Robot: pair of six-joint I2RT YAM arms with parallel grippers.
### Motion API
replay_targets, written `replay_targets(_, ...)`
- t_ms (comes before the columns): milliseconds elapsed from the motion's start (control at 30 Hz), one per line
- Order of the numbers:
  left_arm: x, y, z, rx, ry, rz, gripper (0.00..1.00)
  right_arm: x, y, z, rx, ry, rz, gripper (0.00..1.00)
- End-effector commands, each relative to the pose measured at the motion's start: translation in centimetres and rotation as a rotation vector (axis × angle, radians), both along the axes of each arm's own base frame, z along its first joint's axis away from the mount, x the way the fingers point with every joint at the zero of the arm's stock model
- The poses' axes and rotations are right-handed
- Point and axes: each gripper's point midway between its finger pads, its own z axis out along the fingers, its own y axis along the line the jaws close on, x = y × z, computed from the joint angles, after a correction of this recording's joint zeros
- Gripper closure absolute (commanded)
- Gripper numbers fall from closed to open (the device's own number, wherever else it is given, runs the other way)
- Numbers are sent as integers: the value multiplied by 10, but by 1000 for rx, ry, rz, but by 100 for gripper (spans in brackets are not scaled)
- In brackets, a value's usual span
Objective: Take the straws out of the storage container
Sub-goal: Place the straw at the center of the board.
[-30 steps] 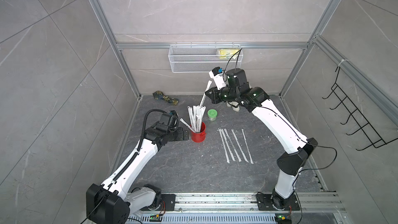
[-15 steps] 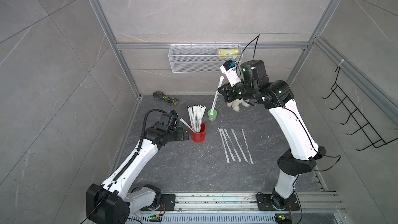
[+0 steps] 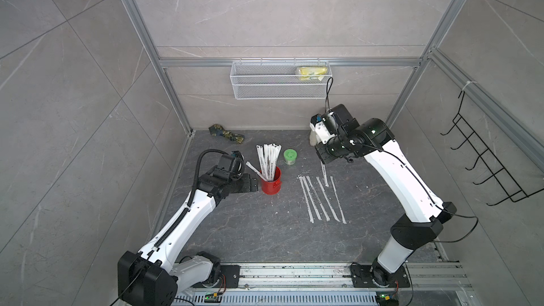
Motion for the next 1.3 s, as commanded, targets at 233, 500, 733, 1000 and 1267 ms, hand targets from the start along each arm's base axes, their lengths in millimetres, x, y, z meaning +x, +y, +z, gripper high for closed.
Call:
replay_targets(233, 0, -9, 18, -47, -38, -29, 1, 5, -84, -99, -67, 260, -272, 92)
replay_targets(500, 1, -9, 15, -42, -29, -31, 1, 6, -114, -165, -148, 460, -371, 91)
replay_targets(733, 1, -9, 13, -39, -23, -31, 1, 13, -125, -200, -173, 552, -426, 90)
replay_targets(1000, 1, -9, 12, -37, -19, -32, 1, 17, -136, -229, -204, 618, -453, 90)
replay_targets(1267, 1, -9, 11, -35, -17, -31, 1, 19, -141, -250, -203, 657, -470, 89)
